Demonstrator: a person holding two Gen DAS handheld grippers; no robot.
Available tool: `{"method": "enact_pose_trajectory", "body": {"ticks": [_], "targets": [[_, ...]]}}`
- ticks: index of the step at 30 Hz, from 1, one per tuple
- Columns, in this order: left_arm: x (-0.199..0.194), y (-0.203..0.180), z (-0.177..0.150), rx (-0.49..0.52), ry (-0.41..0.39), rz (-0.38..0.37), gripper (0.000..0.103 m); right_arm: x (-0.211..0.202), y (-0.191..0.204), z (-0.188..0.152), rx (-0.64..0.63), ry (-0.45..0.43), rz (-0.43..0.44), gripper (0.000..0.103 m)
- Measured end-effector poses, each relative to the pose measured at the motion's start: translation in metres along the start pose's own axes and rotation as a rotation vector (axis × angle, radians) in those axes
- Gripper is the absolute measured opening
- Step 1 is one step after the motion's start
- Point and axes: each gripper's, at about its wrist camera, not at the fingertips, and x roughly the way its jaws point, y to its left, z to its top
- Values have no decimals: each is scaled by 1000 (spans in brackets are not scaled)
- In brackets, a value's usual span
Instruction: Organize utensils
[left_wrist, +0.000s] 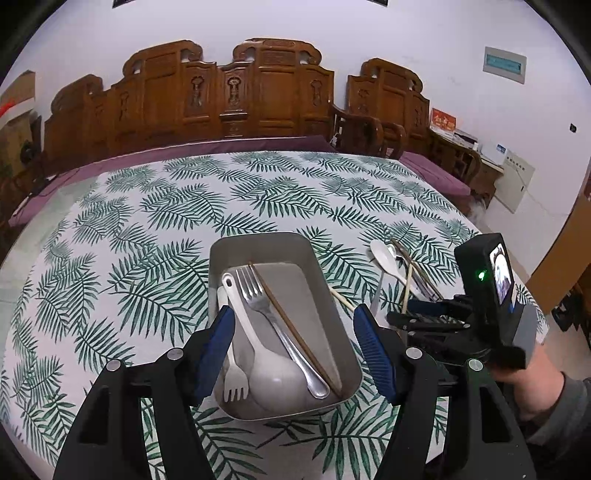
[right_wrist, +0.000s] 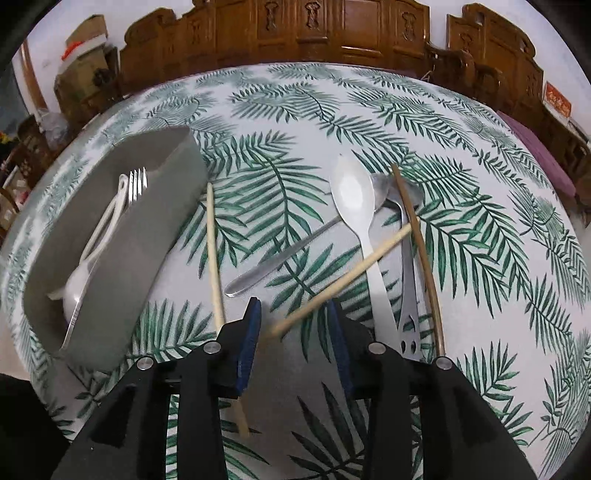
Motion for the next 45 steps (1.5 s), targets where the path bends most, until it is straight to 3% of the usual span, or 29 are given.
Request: {"method": "enact_pose_trajectory", "body": {"ticks": [6,10,14,22,28,39,45], "targets": [[-6,-11,-4,0,2,-12,63,-6,-18,-10,10,26,-24,37],[-10,-24,-11,1,9,-21,63,-12,-31,-17,6,38,-38,17],[-10,-44,-18,24,24,-15,64,-16,-49,-24,26,41,-34,6],[0,-83,-26,75,51,8,63,-36,-84,-28,92,-11,20,6],[29,-105,-30,71,106,4,63,-52,-104,-28,128,-83,76,6],[84,-128,-35,63,212,13,43,-56,-112,-33,128,-120,117,6],[111,-132,-43,61,268,43,39,-54,-109,-35,116,-117,118,6]]}}
